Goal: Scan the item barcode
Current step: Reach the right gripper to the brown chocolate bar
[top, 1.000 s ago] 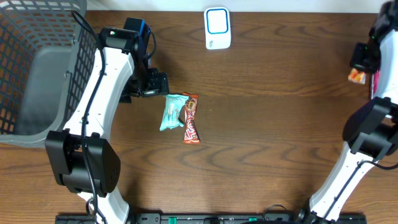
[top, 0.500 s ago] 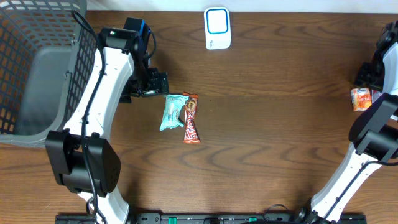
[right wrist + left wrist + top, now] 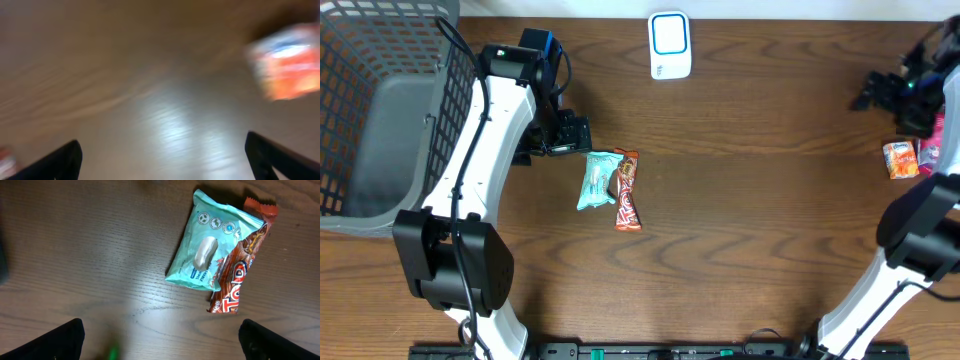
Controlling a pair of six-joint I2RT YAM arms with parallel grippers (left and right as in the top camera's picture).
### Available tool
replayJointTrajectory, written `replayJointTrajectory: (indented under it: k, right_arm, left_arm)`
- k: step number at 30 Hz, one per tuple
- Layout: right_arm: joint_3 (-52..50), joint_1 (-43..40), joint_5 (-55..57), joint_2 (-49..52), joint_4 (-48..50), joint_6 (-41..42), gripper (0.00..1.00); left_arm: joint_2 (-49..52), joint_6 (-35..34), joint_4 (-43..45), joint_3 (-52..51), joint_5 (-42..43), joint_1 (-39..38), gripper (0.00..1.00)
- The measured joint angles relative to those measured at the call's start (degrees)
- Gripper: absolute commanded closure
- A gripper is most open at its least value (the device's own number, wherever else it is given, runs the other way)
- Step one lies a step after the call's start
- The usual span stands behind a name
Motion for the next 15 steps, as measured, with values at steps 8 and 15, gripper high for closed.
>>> replayJointTrajectory:
  k: [8,15]
  right_arm:
    - [-2.27,8.79,-9.14,-0.9,-6.88,-2.43,0.01]
    - [-11.32,17.88,-11.74,-0.87,-0.04,-1.11,0.01]
  left_arm:
    - [0.0,0.0,0.0,0.0,-0.02,0.0,0.02]
    - [0.0,0.0,0.0,0.0,0.0,0.0,0.02]
